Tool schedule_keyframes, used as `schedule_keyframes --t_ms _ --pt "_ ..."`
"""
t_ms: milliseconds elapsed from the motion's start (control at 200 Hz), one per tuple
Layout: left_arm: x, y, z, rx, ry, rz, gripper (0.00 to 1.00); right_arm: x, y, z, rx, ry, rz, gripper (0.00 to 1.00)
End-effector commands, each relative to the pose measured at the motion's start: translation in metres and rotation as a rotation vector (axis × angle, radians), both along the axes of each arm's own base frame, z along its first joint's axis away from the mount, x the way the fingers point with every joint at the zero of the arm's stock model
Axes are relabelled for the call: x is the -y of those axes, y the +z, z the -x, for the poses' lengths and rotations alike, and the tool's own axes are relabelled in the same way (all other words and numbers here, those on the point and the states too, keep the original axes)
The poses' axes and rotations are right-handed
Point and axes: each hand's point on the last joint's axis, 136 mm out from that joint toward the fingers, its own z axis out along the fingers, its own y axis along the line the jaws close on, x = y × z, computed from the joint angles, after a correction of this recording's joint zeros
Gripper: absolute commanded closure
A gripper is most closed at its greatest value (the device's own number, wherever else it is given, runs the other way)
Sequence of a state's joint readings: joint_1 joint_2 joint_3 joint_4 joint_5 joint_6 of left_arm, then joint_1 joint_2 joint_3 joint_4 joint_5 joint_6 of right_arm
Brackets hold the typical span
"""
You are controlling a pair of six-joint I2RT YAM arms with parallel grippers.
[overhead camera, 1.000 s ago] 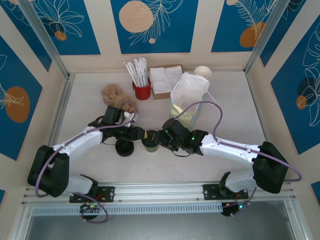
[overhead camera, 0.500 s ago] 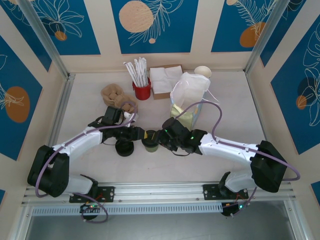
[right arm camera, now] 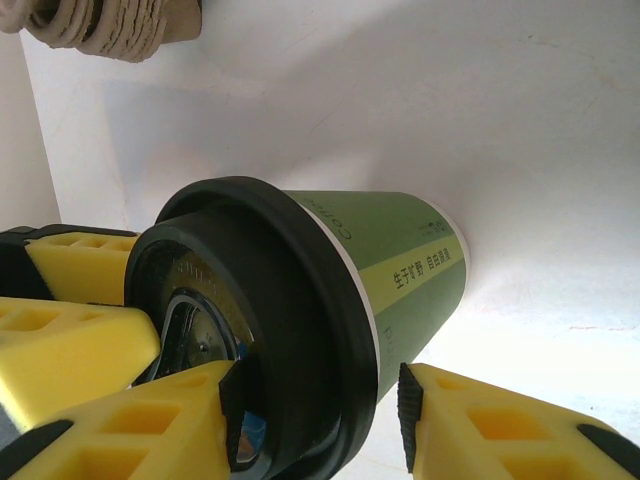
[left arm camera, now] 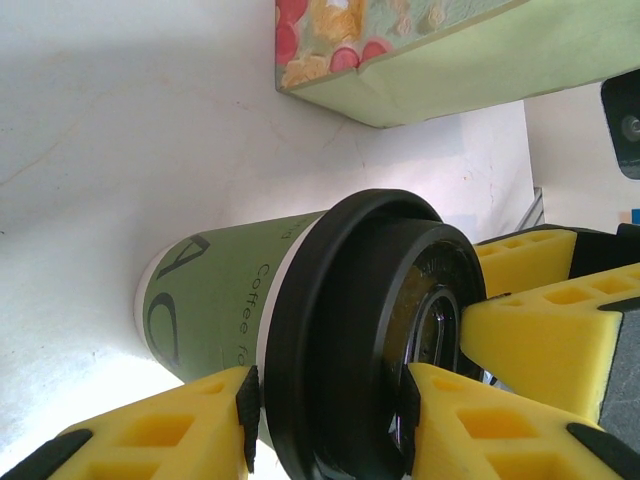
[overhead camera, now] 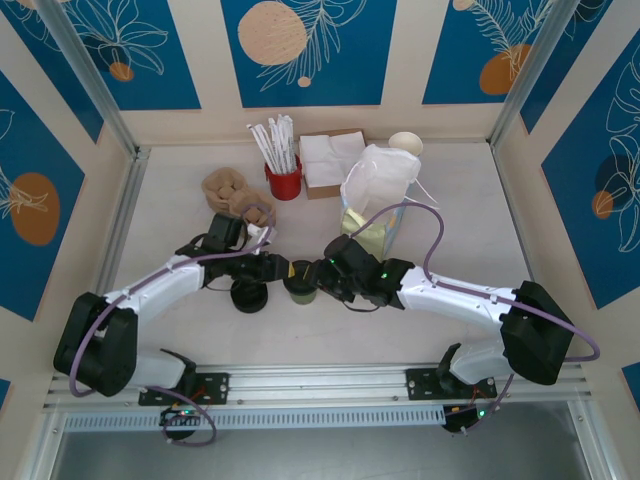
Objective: Pack the takeout coffee
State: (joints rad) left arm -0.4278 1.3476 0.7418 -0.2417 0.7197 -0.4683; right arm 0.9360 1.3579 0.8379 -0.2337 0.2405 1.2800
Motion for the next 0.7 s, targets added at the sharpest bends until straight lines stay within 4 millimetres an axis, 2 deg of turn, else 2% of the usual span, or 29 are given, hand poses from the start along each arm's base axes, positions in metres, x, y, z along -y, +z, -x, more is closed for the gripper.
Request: schedule_keyframes --t_ms 0,270,540,695 --pt "-0.017 -0.029 0.021 -0.100 0.020 -0.117 0.59 0.022 -0.027 0.015 -0.067 0.008 0.139 0.53" --pt "-0.014 -0.002 0.019 -0.055 0.023 -0.091 0.56 0.010 -0.011 0.011 -0.041 0.030 0.093 0.50" --pt "-0.012 0.010 0.016 -0.038 0.032 -0.079 0.52 0.005 0.000 0.008 -0.024 0.045 0.080 0.46" --pt "-0.014 0.018 0.012 -0.012 0.046 -0.086 0.45 0.001 0.008 0.006 -0.016 0.056 0.069 0.44"
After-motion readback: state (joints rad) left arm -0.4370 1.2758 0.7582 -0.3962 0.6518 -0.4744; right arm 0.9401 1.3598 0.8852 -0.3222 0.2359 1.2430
